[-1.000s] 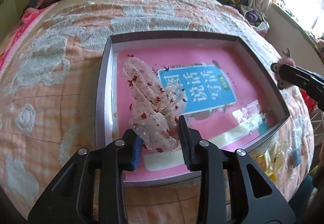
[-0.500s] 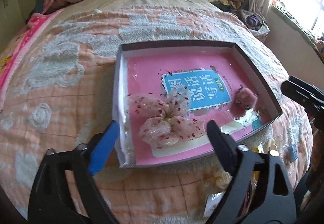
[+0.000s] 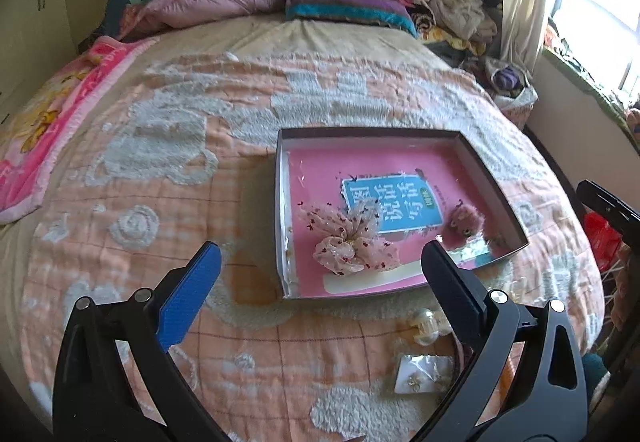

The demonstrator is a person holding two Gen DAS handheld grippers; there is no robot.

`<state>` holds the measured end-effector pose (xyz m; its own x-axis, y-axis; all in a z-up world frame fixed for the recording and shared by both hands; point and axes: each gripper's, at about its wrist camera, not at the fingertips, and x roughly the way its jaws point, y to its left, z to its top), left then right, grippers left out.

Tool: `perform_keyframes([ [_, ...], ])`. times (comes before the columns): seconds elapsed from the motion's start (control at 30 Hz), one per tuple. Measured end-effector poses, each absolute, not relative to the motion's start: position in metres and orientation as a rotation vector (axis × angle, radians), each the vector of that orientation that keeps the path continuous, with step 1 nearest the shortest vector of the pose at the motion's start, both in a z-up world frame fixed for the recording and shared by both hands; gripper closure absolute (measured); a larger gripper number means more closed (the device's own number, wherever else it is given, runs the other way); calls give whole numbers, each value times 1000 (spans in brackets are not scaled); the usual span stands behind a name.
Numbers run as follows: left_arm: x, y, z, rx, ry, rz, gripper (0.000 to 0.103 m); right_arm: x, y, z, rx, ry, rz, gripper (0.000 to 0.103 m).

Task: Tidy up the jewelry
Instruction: 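Withdraw both tools from the box back over the jewelry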

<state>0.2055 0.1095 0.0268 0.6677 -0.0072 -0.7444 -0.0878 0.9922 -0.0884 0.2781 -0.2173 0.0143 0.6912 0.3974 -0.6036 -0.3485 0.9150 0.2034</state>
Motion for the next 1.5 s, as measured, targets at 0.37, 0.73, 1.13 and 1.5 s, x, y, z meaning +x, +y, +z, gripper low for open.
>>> perform_keyframes([
  [0.37,165,105,63,-130,746,44,9,236,-242,46,78,625,417,15],
  [0.73,126,83,80,-104,695,1,9,188,-251,70,67,565,460,15],
  [1.13,91,46,70,-26,696,-38,9,148,-249,76,35,544,519,11],
  [1.5,72,21,49,18,728,-74,9,127,-240,60,-7,579,546,11],
])
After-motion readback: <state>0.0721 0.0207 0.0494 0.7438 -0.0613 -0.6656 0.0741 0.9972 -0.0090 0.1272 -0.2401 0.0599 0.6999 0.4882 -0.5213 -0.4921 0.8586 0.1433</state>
